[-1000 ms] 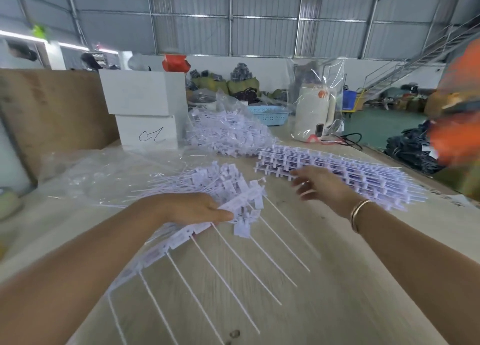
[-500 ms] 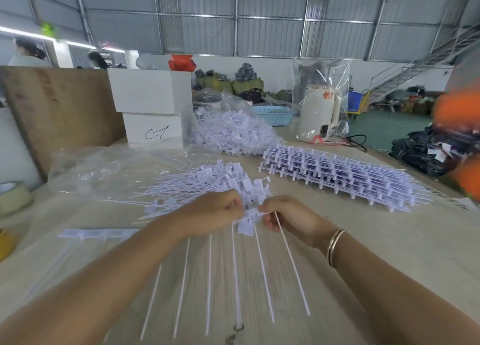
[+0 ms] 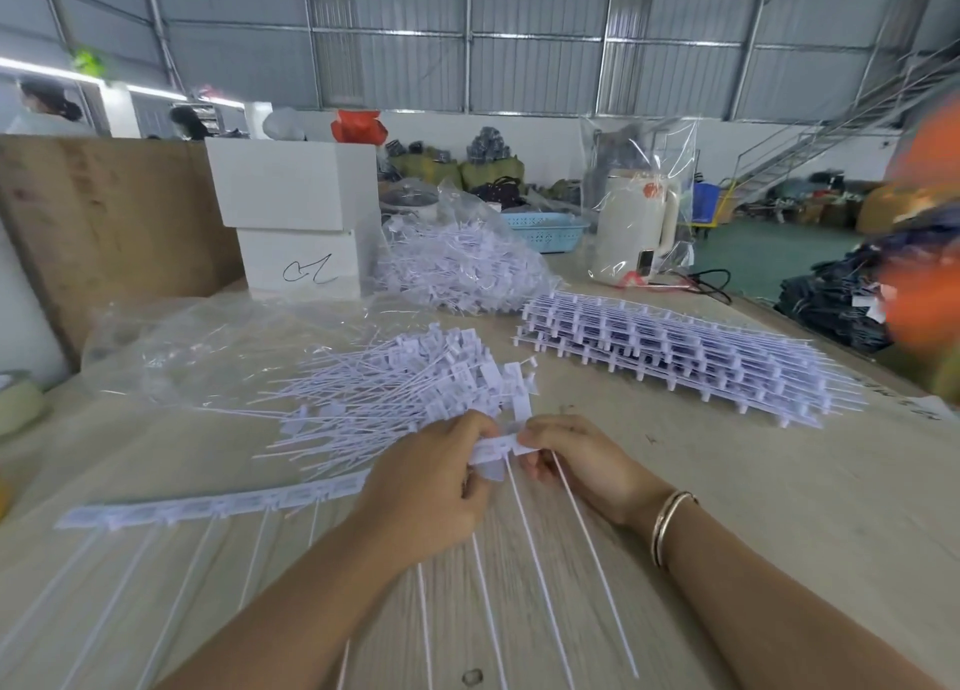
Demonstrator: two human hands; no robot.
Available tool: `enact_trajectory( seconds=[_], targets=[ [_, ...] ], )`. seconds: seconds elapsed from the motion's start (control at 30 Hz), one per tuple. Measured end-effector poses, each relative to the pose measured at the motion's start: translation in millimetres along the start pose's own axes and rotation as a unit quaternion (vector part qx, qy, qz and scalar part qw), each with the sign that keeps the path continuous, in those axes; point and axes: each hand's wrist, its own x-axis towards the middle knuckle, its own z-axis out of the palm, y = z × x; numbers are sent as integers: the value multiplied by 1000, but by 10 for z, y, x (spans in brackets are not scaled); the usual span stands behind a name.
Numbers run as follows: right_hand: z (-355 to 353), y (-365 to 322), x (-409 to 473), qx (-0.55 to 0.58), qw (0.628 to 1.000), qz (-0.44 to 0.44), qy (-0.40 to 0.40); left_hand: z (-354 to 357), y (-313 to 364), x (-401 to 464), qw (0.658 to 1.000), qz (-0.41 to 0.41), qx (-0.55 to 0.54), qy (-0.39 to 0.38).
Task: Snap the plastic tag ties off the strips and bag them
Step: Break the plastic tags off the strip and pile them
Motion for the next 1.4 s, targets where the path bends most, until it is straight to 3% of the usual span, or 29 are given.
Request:
enact_trajectory(
  seconds=[0.17,0.4,0.67,0.93,1.03,1.1,1.23,1.4],
  targets=[
    [43,-96,-62,-98,994,-16,-45,8,37,19,997,0,73,25],
    [46,-104,-56,-150,987,-34,-47,17,-58,18,999,-6,49,19],
    [59,-105,-62,-156,983,-79,-52,0,-123,27,982,-31,-185,-16],
    [44,-78,-55,-46,994,-90,-47,-8,-77,29,941,-20,-336,11],
    [-2,-51,-33,55,995,-76,-32,-77,-79,38,904,-47,-422,40],
    [-58,-43,-22,83,995,-63,-7,-109,-104,34,897,-58,-435,50],
    [-37,-26,-15,-121,990,-67,-18,-35,-130,4,925,-68,-366,76],
    [45,4,28,-354,924,-135,-52,7,-110,23,965,-3,-231,124]
  ],
)
